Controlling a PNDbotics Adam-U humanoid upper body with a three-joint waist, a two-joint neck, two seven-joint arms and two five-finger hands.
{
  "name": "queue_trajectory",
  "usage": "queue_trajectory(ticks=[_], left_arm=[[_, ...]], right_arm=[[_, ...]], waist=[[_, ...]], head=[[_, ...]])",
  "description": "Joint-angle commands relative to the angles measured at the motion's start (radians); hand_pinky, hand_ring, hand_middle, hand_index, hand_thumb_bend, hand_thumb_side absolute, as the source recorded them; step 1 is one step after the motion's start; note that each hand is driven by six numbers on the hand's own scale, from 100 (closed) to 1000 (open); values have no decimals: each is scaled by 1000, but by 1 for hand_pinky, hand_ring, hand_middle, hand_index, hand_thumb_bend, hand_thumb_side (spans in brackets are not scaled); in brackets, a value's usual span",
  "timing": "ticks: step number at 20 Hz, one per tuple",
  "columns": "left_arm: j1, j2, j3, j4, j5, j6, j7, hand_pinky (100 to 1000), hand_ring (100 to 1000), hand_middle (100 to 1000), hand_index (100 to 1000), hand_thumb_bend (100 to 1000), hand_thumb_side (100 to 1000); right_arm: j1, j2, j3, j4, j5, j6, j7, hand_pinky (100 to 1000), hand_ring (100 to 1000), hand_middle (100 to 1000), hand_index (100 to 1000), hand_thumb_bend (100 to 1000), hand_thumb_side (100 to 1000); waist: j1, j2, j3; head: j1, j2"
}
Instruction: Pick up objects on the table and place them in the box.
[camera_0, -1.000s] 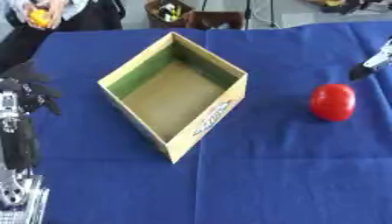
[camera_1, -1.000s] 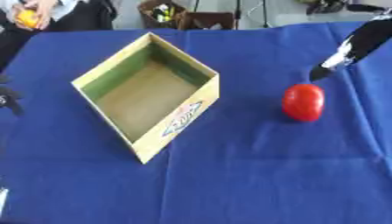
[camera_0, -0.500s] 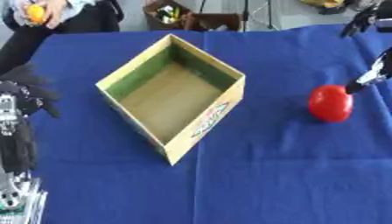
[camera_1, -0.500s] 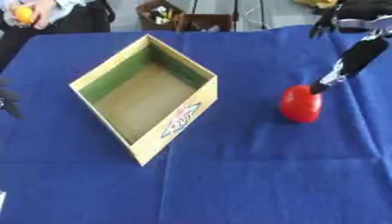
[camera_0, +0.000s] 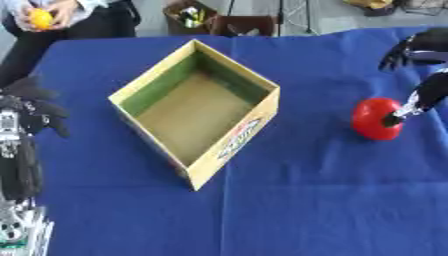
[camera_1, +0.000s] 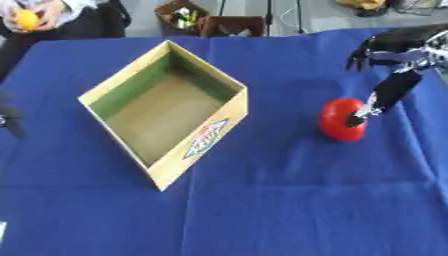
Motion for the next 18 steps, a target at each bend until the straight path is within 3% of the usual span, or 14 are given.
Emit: queue_trajectory(ticks=[1, 7, 18], left_arm=[[-10, 13, -3, -18, 3, -1, -4, 290, 473, 546, 766, 100, 927], [-11, 12, -4, -18, 3, -1, -5, 289, 473, 546, 766, 100, 926], [-14, 11, -6, -18, 4, -1, -8, 288, 473, 546, 766, 100, 926]], right_arm=[[-6, -9, 1, -16, 15, 22, -4, 732, 757, 725, 873, 775, 642], [12, 0, 7, -32, 19, 51, -3, 704, 735, 700, 862, 762, 645], [36, 4, 35, -57, 102, 49, -51, 637, 645, 601, 802, 628, 691]], waist=[[-3, -15, 1], [-2, -13, 2], [-2, -9, 2]], head=[[-1, -8], [0, -10], [2, -14]])
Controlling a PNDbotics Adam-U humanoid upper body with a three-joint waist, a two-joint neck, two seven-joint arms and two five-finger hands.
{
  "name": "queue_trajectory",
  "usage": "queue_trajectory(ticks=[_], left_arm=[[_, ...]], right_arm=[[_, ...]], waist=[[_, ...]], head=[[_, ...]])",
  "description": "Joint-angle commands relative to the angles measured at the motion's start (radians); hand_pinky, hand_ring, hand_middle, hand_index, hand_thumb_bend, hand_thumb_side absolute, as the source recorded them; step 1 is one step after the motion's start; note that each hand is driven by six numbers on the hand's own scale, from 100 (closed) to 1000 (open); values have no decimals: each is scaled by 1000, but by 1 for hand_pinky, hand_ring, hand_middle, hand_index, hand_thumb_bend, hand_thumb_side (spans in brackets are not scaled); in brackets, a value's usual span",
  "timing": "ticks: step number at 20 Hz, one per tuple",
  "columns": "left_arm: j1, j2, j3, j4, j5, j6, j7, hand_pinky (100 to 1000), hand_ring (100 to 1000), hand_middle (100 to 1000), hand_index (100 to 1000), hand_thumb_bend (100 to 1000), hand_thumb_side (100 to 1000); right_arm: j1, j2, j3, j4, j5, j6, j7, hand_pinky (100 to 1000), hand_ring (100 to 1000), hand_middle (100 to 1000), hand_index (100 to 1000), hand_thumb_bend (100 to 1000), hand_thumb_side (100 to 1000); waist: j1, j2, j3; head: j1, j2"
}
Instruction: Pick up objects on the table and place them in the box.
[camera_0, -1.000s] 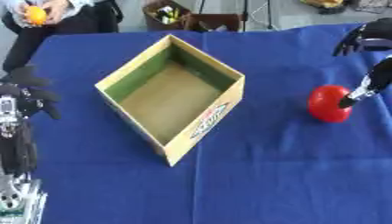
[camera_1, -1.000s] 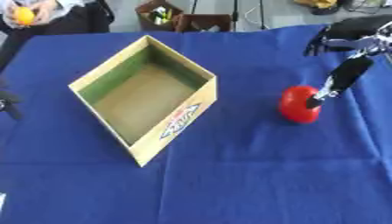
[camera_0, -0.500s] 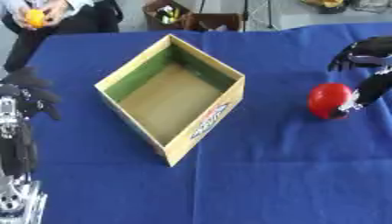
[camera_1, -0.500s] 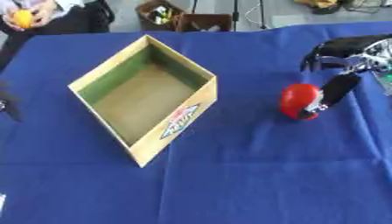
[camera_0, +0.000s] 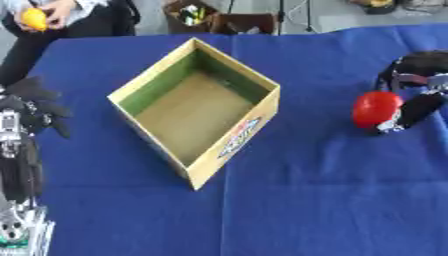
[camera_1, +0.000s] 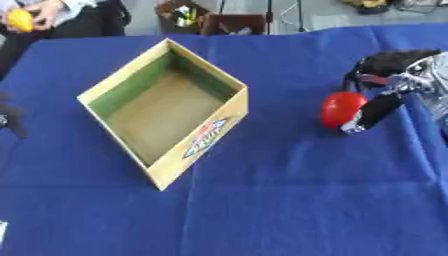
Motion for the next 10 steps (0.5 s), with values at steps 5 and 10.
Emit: queue_trajectory(ticks=[5, 10], left_arm=[[-10, 11, -2, -18, 2, -2, -4, 289, 474, 546, 766, 100, 926], [-10, 10, -2, -18, 3, -2, -5, 288, 474, 547, 766, 100, 926]], right_arm=[[-3, -8, 6, -15, 35, -4, -33, 600, 611, 569, 793, 565, 659], [0, -5, 7, -12, 14, -6, -47, 566, 570, 527, 755, 461, 600]], waist=[[-2, -16, 1], [-1, -16, 0]], head=[[1, -14], [1, -15]])
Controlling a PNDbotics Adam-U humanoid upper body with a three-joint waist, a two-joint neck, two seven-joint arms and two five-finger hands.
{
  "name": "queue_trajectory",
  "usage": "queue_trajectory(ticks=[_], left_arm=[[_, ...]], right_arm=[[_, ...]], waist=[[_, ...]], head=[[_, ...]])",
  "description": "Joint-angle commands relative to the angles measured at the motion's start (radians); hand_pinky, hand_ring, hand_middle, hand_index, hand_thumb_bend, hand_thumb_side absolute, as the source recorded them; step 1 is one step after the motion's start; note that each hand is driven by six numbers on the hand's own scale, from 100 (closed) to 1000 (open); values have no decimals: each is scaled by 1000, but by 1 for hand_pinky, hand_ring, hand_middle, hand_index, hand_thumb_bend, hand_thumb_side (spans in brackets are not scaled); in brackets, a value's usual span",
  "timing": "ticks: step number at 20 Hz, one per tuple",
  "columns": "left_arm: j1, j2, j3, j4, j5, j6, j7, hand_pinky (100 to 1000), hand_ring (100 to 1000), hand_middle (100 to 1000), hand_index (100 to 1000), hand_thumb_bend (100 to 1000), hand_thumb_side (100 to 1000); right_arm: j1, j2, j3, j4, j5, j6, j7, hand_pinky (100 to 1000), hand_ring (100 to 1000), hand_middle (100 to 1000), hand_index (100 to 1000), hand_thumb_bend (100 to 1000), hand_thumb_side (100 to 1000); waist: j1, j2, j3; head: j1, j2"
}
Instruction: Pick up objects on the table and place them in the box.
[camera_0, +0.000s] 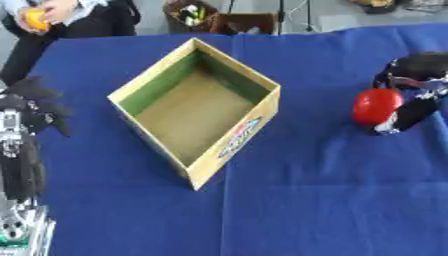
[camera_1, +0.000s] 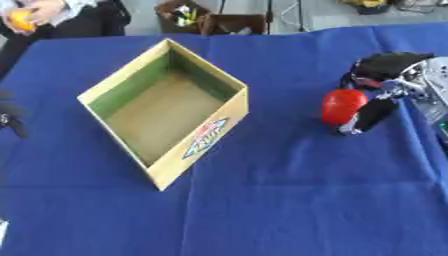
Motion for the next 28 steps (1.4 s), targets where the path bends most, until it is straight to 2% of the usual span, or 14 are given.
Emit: queue_trajectory(ticks=[1, 7, 11, 18, 24, 28], left_arm=[[-8, 10, -1, -18, 2, -1, -2, 288, 474, 547, 766, 100, 927], [-10, 9, -1, -18, 3, -1, -4, 288, 476, 547, 765, 100, 927], [-11, 9, -1, -18, 3, 0, -4, 287, 476, 547, 763, 100, 927], [-13, 10, -3, -18, 4, 0, -5, 287, 477, 547, 762, 100, 927], [-13, 12, -3, -18, 5, -1, -5, 287, 478, 548, 761, 100, 925], [-12, 12, -2, -18, 5, 0, -5, 287, 478, 548, 761, 100, 926]], right_arm=[[-12, -13, -4, -8, -16, 2, -15, 560, 565, 523, 749, 451, 595], [-6, -12, -6, -5, -48, 14, -38, 536, 544, 514, 707, 381, 571], [-5, -11, -8, -5, -66, 24, -53, 514, 526, 496, 675, 295, 584], [-9, -14, -16, -19, -94, 63, -133, 441, 472, 397, 564, 110, 672], [-27, -20, -24, -40, -104, 82, -208, 410, 446, 330, 471, 100, 753], [-52, -29, -30, -62, -106, 85, -239, 404, 435, 313, 451, 100, 783]], waist=[[-2, -16, 0], [-2, -13, 1], [-3, -12, 2], [-5, -13, 2], [-5, -16, 3], [-7, -17, 3]], head=[[1, -12], [2, -13], [2, -14], [4, -17], [3, -18], [3, -18]])
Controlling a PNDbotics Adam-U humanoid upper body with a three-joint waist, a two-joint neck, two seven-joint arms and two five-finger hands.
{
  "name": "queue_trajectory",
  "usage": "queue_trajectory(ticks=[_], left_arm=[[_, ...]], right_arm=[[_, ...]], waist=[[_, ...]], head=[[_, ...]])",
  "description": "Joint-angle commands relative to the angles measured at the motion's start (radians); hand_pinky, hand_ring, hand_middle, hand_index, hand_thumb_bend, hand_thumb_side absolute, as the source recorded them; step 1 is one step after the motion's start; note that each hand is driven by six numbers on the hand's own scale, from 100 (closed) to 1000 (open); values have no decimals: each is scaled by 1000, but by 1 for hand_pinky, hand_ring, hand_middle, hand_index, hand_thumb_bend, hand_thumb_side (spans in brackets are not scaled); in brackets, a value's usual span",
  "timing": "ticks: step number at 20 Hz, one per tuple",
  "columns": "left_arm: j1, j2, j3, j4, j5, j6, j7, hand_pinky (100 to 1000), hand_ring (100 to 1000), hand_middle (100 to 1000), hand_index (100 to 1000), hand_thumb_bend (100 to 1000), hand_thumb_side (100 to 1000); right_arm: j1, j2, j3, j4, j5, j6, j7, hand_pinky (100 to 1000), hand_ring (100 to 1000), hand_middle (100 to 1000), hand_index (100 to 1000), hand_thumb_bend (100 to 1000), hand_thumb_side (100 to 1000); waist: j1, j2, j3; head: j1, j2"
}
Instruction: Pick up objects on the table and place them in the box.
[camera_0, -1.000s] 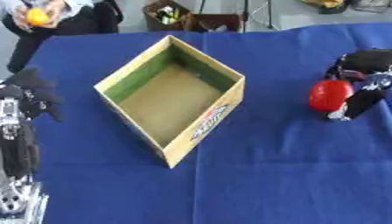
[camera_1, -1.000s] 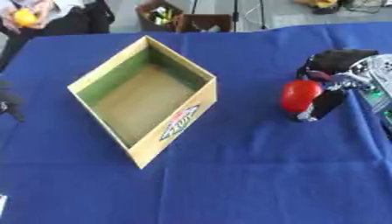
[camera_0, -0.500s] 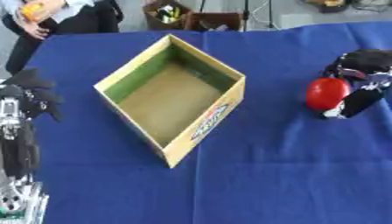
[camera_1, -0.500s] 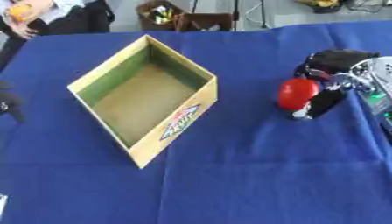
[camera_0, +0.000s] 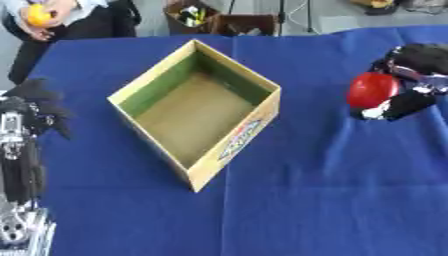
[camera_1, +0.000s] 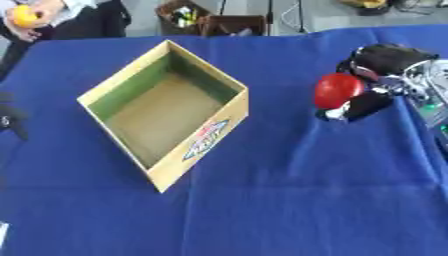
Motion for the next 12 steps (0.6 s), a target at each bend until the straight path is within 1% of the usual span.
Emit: queue_trajectory(ticks=[1, 3, 7, 10, 11, 12], left_arm=[[-10, 13, -2, -18, 4, -1, -3, 287, 478, 548, 761, 100, 926], [-9, 13, -2, -18, 4, -1, -3, 287, 478, 548, 761, 100, 925], [-8, 15, -3, -18, 4, 0, -4, 288, 479, 549, 761, 100, 925], [-5, 16, -4, -18, 5, 1, -5, 288, 479, 549, 761, 100, 925], [-5, 17, -5, -18, 5, 1, -6, 288, 479, 549, 761, 100, 925], [-4, 17, -6, -18, 6, 2, -7, 288, 479, 549, 761, 100, 925]], right_arm=[[-37, -30, -20, -40, -12, 2, -24, 403, 433, 311, 450, 100, 787], [-57, -30, -24, -55, -15, 3, -33, 403, 426, 304, 446, 104, 808], [-128, -12, -27, -86, -26, 3, -49, 402, 415, 300, 446, 143, 850], [-181, 20, -17, -86, -28, 2, -46, 401, 412, 300, 445, 152, 856], [-197, 29, -2, -98, -11, -10, -44, 400, 407, 298, 445, 175, 849], [-216, 56, -6, -89, -16, -7, -40, 399, 402, 296, 445, 201, 840]], waist=[[-5, -22, 2], [-6, -23, 3], [-10, -27, 6], [-13, -31, 10], [-14, -32, 13], [-15, -34, 17]], head=[[2, -12], [2, -11], [-2, -7], [-6, -6], [-8, -6], [-11, -5]])
